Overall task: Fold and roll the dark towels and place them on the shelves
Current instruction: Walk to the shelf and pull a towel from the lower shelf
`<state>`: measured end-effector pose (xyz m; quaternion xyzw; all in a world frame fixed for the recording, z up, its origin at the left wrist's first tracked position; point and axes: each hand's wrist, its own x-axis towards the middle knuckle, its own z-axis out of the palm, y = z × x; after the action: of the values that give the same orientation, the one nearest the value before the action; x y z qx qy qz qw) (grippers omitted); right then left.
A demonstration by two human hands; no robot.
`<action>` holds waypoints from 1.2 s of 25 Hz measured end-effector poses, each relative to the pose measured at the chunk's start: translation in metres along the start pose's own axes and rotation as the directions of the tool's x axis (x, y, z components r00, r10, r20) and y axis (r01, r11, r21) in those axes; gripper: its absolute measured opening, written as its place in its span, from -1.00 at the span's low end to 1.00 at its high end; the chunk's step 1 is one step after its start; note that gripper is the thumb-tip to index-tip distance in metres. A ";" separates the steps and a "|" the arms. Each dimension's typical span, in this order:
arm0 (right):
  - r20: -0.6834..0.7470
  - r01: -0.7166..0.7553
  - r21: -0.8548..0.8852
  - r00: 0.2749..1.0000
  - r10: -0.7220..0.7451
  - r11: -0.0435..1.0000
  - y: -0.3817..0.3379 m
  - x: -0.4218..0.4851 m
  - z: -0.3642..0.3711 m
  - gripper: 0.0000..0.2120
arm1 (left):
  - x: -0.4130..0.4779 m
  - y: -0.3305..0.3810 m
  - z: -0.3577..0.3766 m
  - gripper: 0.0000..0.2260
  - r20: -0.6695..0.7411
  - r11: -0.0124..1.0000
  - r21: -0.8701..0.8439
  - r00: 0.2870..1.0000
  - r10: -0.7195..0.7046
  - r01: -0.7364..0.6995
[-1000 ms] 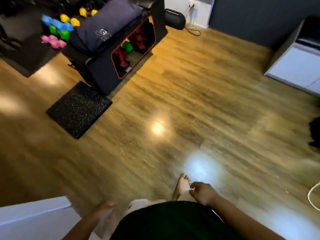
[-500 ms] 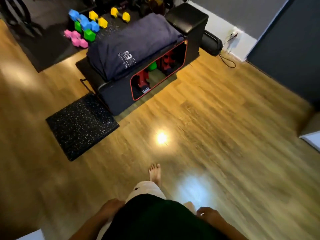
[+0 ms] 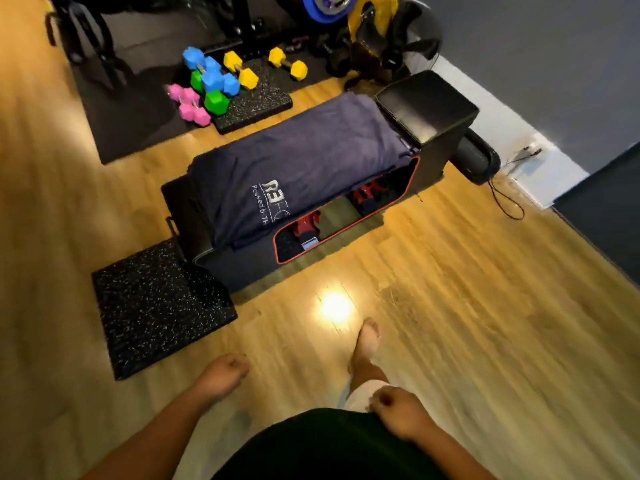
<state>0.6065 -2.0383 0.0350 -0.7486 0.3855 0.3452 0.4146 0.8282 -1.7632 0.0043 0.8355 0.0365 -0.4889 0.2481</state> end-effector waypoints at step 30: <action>0.188 -0.078 -0.316 0.972 0.143 0.946 -0.371 0.386 -0.290 -0.86 | 0.361 0.248 -0.354 -0.27 -0.432 0.835 0.230 0.821 -0.373 0.500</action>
<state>1.1629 -2.2745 -0.0351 -0.7404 0.3234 0.5002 0.3115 1.3734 -1.8861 -0.0621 0.9101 0.1925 -0.3659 -0.0284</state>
